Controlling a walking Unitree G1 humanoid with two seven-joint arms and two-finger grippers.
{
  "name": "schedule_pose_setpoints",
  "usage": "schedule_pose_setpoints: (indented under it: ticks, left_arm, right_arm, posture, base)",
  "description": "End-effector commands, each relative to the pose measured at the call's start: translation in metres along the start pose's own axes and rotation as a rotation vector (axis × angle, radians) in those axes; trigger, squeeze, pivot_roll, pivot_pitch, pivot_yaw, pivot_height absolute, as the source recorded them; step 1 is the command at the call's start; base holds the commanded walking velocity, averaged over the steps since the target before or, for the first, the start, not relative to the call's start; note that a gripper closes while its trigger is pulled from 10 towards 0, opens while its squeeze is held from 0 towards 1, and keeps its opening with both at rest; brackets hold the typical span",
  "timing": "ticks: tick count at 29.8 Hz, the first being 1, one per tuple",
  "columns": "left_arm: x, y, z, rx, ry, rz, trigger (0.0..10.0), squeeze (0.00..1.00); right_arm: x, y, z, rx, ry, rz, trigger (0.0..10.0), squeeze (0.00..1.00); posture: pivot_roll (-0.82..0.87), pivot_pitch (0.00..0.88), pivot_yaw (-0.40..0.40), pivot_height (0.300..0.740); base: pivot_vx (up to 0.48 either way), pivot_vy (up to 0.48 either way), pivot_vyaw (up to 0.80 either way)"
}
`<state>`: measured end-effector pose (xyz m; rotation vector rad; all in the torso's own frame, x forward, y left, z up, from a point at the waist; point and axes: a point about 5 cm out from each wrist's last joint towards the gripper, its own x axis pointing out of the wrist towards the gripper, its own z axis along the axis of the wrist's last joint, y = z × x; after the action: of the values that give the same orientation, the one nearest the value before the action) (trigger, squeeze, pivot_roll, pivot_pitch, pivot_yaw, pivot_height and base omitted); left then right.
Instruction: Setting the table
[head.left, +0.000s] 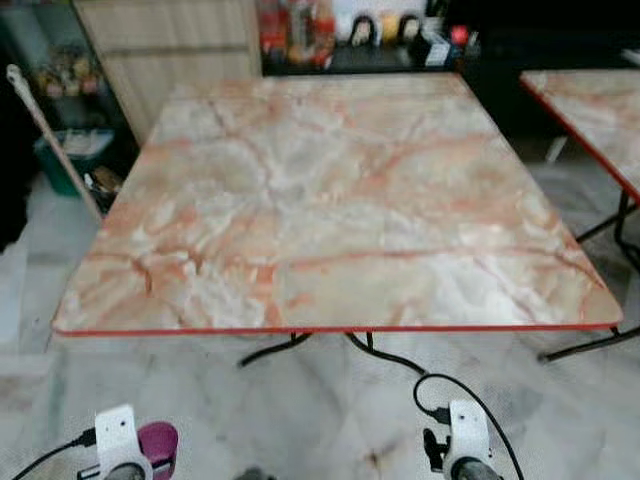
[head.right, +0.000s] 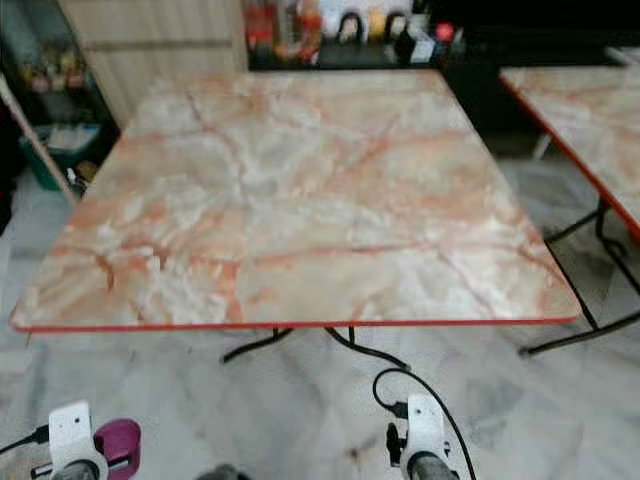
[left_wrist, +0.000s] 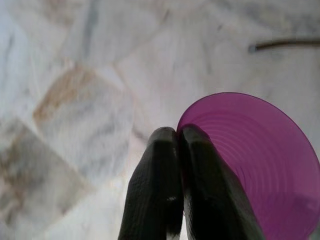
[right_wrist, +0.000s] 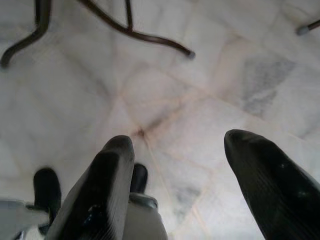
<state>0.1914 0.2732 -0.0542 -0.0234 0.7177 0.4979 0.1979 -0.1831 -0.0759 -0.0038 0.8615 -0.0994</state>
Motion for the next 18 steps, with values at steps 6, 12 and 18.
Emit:
schedule_pose_setpoints:
  ticks: [6,12,18]
  left_arm:
    - [-0.0011,-0.0045,-0.004,0.029,0.016,-0.014,10.0,0.0]
    - [-0.0014,-0.0078,-0.0043,0.038,0.016,-0.027,10.0,0.0]
    - [-0.002,-0.0108,-0.006,0.049,0.023,-0.036,10.0,0.0]
  right_arm:
    - [-0.001,-0.0054,-0.005,0.009,0.021,-0.011,10.0,0.0]
    - [-0.0007,-0.0065,-0.0035,-0.01,0.019,-0.009,10.0,0.0]
    - [-0.0005,-0.0075,-0.0015,-0.041,0.008,-0.005,10.0,0.0]
  posture:
    - [0.06,0.128,-0.015,0.74]
    - [0.05,0.115,-0.02,0.74]
    - [0.05,0.102,-0.025,0.74]
  base:
    - [0.0,-0.344,0.0]
    - [0.0,-0.469,0.0]
    - [0.0,-0.476,0.0]
